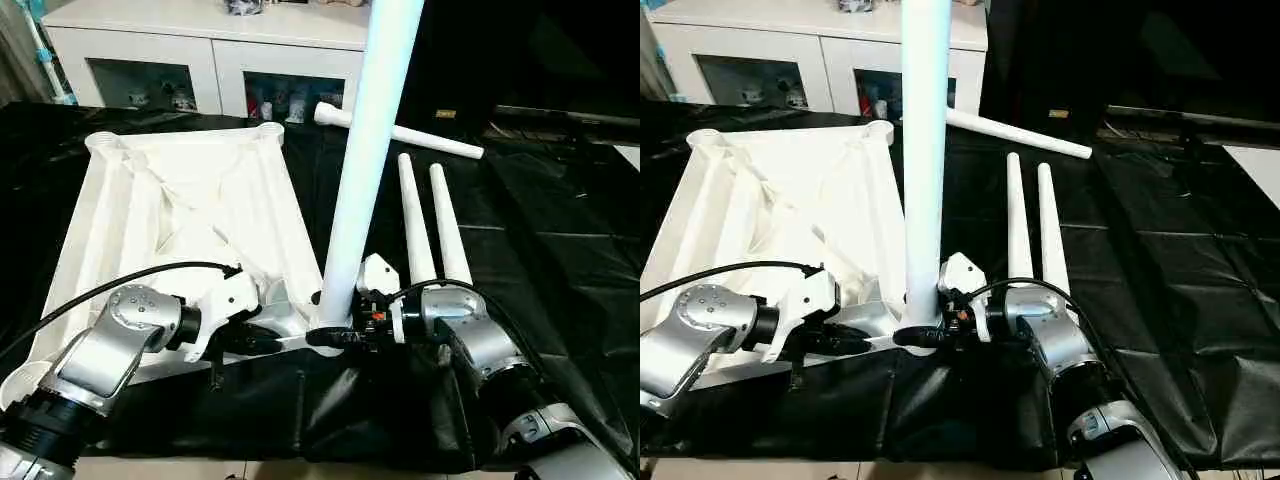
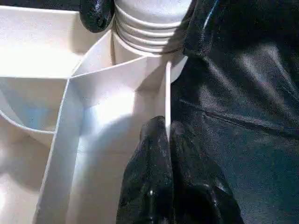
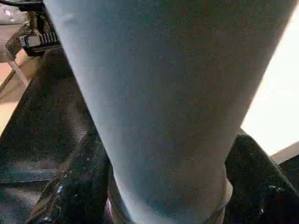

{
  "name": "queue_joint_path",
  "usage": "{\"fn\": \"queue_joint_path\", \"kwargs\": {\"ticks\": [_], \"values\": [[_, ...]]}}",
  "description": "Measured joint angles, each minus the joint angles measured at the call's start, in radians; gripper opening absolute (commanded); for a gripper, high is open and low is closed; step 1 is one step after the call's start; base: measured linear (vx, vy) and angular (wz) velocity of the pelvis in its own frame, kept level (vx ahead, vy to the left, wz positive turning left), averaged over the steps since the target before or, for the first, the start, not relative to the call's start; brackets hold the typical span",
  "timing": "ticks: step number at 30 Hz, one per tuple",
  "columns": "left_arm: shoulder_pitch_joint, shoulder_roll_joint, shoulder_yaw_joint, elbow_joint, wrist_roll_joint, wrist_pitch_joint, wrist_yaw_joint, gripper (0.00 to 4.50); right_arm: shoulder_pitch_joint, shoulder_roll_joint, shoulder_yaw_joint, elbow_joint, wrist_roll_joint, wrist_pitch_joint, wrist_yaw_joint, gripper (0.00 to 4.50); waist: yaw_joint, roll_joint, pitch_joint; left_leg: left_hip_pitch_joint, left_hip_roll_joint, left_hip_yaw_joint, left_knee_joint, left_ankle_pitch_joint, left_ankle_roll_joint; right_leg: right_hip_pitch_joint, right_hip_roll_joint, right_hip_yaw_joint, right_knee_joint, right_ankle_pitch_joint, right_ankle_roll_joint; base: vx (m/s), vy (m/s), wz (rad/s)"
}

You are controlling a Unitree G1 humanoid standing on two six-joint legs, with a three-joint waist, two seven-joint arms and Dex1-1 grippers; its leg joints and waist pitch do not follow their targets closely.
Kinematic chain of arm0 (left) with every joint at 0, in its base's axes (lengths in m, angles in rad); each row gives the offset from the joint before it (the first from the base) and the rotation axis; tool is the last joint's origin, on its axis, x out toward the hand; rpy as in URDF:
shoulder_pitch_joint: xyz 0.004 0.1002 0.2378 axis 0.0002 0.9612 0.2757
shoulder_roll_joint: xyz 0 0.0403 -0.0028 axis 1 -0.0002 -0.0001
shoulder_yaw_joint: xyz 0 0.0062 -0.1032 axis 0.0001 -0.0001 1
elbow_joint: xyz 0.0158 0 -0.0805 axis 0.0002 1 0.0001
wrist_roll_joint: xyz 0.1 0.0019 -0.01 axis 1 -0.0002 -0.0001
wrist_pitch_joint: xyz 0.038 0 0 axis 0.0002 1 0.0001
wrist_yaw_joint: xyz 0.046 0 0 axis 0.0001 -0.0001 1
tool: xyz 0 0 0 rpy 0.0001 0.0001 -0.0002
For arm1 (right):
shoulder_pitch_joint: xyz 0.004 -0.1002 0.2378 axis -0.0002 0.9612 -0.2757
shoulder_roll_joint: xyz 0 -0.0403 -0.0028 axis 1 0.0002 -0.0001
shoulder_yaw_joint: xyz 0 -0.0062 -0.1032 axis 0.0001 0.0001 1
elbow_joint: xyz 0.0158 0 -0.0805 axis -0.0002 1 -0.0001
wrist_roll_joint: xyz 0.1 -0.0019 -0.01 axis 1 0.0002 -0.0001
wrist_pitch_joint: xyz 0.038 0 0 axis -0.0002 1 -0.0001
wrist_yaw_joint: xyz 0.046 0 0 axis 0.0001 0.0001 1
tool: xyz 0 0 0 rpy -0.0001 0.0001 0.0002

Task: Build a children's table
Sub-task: Rotate leg to tighten

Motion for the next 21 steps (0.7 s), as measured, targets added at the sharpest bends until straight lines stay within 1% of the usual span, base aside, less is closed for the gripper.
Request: {"fn": "queue_joint_path", "kwargs": {"ticks": [2,3,4,5,7,9,11,13,15,17,21], "values": [[0.000,0.000,0.000,0.000,0.002,0.000,0.000,0.00,0.000,0.001,0.000,0.001,0.000,0.000,-0.006,2.72,0.000,0.000,0.000,0.000,0.000,0.000,0.000,0.000,0.000,0.000,0.000,0.000,0.001,0.000,0.000,0.000,0.000,0.00],[-0.001,-0.005,0.001,0.006,0.011,-0.006,0.015,0.00,-0.002,0.014,-0.003,0.017,-0.002,-0.018,-0.030,2.72,-0.001,0.000,0.000,0.001,0.000,0.000,0.001,0.000,0.000,0.001,0.000,0.000,0.001,0.000,0.000,0.000,0.000,0.00],[-0.006,-0.018,0.003,0.022,0.020,-0.012,0.037,0.00,-0.008,0.031,-0.015,0.043,-0.005,-0.032,-0.071,2.72,-0.003,0.000,0.000,0.001,0.000,0.000,0.001,0.000,0.000,0.001,0.000,0.001,0.003,0.000,0.000,0.000,0.000,0.00],[-0.023,-0.038,0.009,0.045,0.035,-0.011,0.072,0.00,-0.023,0.057,-0.039,0.082,-0.015,-0.037,-0.150,2.72,-0.007,0.000,0.000,0.001,0.000,0.000,0.002,0.002,-0.002,0.002,0.000,0.001,0.005,0.001,-0.002,0.000,0.000,0.00],[-0.038,-0.064,0.011,0.067,0.050,-0.001,0.116,0.00,-0.033,0.084,-0.064,0.117,-0.021,-0.036,-0.243,2.72,-0.012,0.000,0.000,0.002,0.000,0.000,0.002,0.003,-0.004,0.002,0.000,0.001,0.006,0.003,-0.004,-0.028,-0.005,-0.01],[-0.065,-0.133,0.027,0.112,0.062,0.032,0.204,0.00,-0.037,0.127,-0.105,0.147,-0.020,-0.022,-0.376,2.72,-0.016,0.001,0.000,0.005,0.000,0.000,0.003,0.004,-0.005,0.003,0.000,0.003,0.007,0.005,-0.006,0.000,0.000,0.00],[-0.100,-0.222,0.046,0.161,0.075,0.082,0.315,0.00,-0.067,0.162,-0.147,0.181,-0.025,0.011,-0.539,2.72,-0.014,0.002,0.001,0.006,0.000,0.000,0.004,0.005,-0.007,0.003,0.000,0.003,0.007,0.007,-0.006,0.000,0.000,0.00],[-0.111,-0.278,0.057,0.189,0.075,0.108,0.377,0.00,-0.074,0.185,-0.166,0.191,-0.032,0.025,-0.640,2.72,-0.014,0.002,0.000,0.009,0.000,0.000,0.004,0.005,-0.007,0.003,0.000,0.005,0.007,0.007,-0.006,0.000,0.000,0.00],[-0.119,-0.317,0.066,0.213,0.076,0.114,0.424,0.00,-0.079,0.214,-0.181,0.204,-0.036,0.026,-0.741,2.71,-0.015,0.005,-0.001,0.008,-0.001,0.000,0.004,0.005,-0.007,0.006,0.001,0.005,0.007,0.006,-0.005,0.000,0.000,0.00],[-0.140,-0.362,0.074,0.246,0.082,0.122,0.475,0.00,-0.101,0.240,-0.206,0.233,-0.048,0.028,-0.838,2.71,-0.013,0.011,-0.004,0.011,-0.001,0.000,0.004,0.005,-0.007,0.006,0.000,0.006,0.006,0.006,-0.004,0.000,0.000,0.00],[-0.151,-0.386,0.075,0.263,0.098,0.128,0.502,0.00,-0.115,0.266,-0.219,0.253,-0.061,0.034,-0.923,2.71,-0.012,0.013,-0.006,0.008,-0.001,0.000,0.002,0.005,-0.007,0.007,0.000,0.006,0.005,0.004,-0.001,0.000,0.000,0.00]]}}
